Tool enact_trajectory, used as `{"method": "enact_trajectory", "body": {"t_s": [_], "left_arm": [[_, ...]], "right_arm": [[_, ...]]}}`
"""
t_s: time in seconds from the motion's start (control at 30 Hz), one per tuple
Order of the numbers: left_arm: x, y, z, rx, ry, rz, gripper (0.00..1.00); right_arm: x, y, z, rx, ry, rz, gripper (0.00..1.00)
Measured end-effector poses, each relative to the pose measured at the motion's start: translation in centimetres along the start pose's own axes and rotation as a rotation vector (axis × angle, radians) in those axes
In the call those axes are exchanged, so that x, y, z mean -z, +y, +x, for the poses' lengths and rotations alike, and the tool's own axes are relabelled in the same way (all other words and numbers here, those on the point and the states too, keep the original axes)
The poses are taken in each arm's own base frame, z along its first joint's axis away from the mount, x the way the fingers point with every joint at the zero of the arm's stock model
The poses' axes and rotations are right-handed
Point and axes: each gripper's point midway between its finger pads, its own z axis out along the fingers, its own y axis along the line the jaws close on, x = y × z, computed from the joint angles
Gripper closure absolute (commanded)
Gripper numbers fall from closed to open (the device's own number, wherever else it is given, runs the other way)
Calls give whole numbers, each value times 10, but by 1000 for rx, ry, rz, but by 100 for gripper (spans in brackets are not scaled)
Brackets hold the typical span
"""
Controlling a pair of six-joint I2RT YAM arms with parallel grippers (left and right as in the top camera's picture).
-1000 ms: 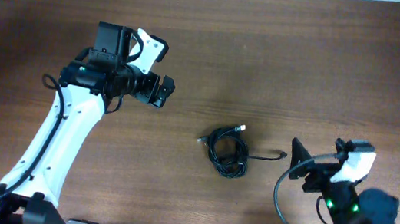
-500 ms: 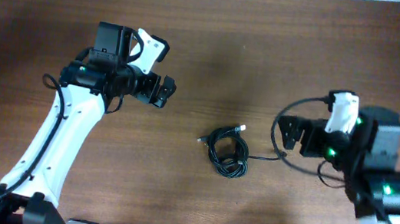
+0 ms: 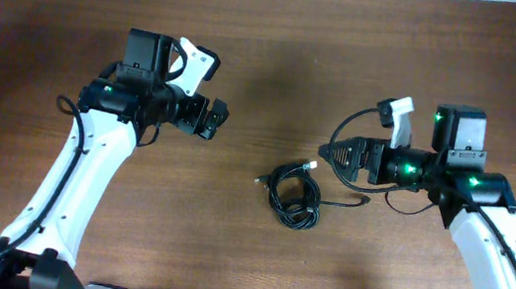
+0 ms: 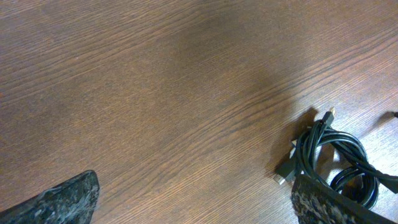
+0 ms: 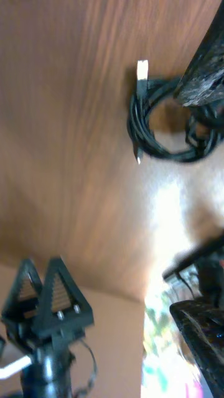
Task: Untangle cables
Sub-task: 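Move the right gripper forward and lower it toward the cable bundle, then grasp the black cable bundle with the right gripper and lift it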
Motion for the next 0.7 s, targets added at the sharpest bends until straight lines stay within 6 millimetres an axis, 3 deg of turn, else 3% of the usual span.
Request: {"method": "enact_trajectory", "body": {"t_s": [0.17, 0.3, 0.47, 0.7], "left_arm": [[0, 0, 0, 0, -1, 0, 1], [0, 0, -1, -1, -3, -1, 1], [0, 1, -2, 0, -10, -2, 1], [0, 1, -5, -2, -18, -4, 1]], "right_arm": [[-3, 11, 4, -23, 30, -89, 1], [-3, 7, 8, -51, 44, -71, 1], [-1, -26, 32, -182, 114, 119, 1], [4, -49, 39, -201, 124, 262, 1]]}}
